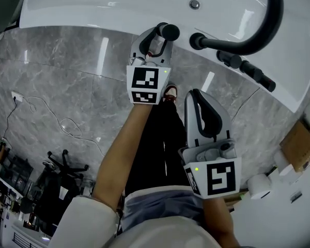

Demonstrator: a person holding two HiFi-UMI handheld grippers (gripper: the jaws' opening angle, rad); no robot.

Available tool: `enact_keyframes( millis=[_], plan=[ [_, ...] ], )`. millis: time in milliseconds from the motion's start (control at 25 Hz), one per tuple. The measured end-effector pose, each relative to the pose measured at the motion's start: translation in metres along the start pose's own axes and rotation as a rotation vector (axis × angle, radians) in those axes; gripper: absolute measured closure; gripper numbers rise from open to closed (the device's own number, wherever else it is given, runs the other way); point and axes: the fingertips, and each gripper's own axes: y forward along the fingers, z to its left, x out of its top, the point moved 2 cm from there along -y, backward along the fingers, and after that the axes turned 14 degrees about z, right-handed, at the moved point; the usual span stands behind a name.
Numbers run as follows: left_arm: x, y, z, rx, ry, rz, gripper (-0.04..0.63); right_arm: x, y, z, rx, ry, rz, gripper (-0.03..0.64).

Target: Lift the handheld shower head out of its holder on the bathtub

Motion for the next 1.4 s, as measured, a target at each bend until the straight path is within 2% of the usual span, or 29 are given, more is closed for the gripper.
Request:
enact_keyframes(
  millis=[520, 800, 1400],
  plan=[
    [0.007, -0.001, -0.001, 0.047, 0.081, -0.032, 0.457, -0.006, 0.002, 0.001, -0.004, 0.0, 0.021, 0.594],
    [0.009, -0.001, -0.001, 0.05, 0.058, -0.006, 0.468, -0.01, 0.002, 0.0, -0.007, -0.005, 0.05, 0.594],
    [0.031, -0.033, -0.009, 0.061, 0.007, -0.017, 0.469, 0.006, -0.021, -0.002, -0.018, -0.022, 0.032, 0.594]
  ],
)
